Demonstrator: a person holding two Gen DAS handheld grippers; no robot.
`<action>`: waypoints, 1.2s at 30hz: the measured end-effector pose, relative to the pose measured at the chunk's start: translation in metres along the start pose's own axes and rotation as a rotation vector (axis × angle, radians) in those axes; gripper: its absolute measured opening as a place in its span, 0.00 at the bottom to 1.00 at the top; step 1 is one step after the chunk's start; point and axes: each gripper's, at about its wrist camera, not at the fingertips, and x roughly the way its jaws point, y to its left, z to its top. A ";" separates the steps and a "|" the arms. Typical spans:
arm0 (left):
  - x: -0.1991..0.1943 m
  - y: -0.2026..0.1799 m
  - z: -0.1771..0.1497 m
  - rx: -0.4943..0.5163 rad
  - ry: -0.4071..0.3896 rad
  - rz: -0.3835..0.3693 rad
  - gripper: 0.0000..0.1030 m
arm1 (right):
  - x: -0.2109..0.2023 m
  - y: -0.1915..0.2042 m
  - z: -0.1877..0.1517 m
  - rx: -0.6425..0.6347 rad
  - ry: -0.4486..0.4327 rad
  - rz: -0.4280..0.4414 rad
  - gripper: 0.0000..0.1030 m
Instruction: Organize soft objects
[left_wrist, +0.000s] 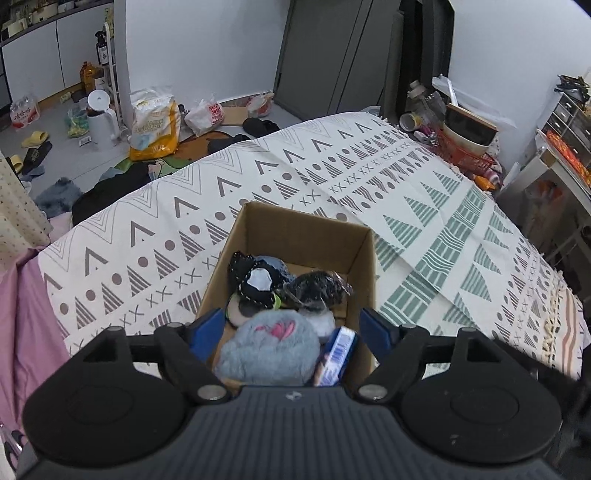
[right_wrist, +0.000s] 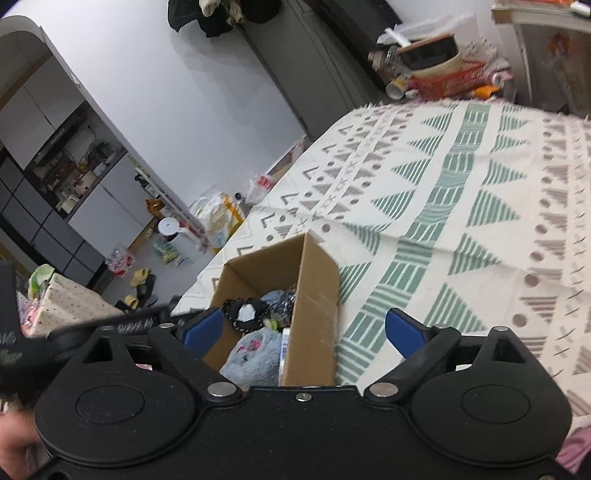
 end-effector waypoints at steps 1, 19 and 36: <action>-0.004 -0.001 -0.001 0.000 -0.004 -0.003 0.77 | -0.002 0.000 0.006 0.022 -0.008 -0.015 0.92; -0.072 -0.021 -0.021 0.055 -0.088 0.034 0.83 | -0.071 0.001 0.009 -0.032 -0.084 -0.079 1.00; -0.111 -0.022 -0.045 0.113 -0.106 0.007 0.95 | -0.116 0.008 -0.019 -0.122 -0.078 -0.092 1.00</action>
